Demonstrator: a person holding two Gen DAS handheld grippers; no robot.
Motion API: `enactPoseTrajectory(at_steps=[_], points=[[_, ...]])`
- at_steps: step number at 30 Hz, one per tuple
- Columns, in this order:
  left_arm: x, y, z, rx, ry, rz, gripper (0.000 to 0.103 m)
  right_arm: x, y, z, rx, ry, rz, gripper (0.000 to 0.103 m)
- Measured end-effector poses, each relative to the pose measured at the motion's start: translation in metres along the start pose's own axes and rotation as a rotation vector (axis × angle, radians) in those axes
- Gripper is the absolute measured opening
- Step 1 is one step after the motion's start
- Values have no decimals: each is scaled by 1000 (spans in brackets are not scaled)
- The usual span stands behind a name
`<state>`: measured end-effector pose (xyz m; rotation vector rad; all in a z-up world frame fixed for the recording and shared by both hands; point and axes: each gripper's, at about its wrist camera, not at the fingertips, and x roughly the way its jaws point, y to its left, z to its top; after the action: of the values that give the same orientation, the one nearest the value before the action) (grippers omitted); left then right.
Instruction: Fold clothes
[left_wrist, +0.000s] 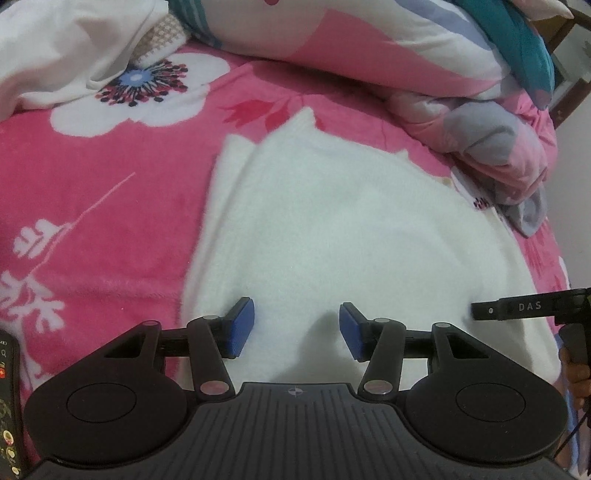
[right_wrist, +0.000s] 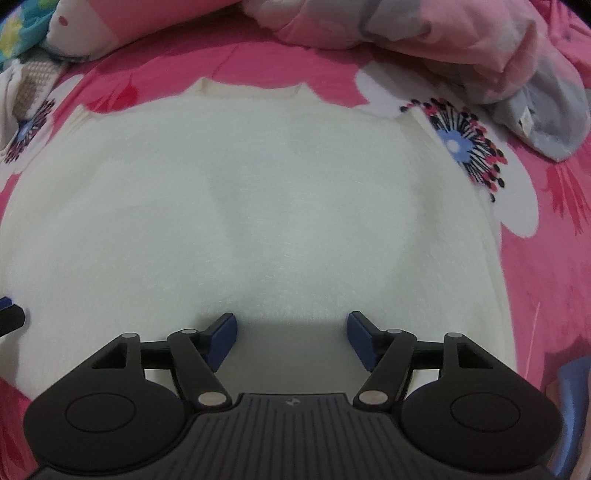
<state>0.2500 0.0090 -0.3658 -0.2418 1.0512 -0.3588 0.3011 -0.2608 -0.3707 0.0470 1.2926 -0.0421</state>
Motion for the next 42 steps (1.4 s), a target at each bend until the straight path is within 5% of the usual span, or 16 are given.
enactPoseTrajectory(at_steps=[6,10,17,19,22,26,28,34,42], points=[[0,-1,1,3,3,1,51,2,-3,-3,26,-26,4,82],[-1,-1,1,-3,3,2,51,4,-6,-7,38,-50,36,103],[-1,-2,0,-3,3,3,51,3,2,-2,15,-33,-21,103],[-1,-1,1,-8,6,1,51,-2,6,0,14,-44,-56,97],[-1,-1,2,-13,8,1,51,-13,18,3,-51,-105,-42,73],[0,-5,3,-2,16,22,51,-17,41,6,-199,-141,81,52],[1,-6,4,1,24,30,51,-11,41,2,-234,-107,77,47],[1,0,6,-29,29,11,51,-5,-53,-43,-17,-70,-57,52],[0,3,7,-24,29,-4,51,-18,-74,-55,39,-76,-143,52]])
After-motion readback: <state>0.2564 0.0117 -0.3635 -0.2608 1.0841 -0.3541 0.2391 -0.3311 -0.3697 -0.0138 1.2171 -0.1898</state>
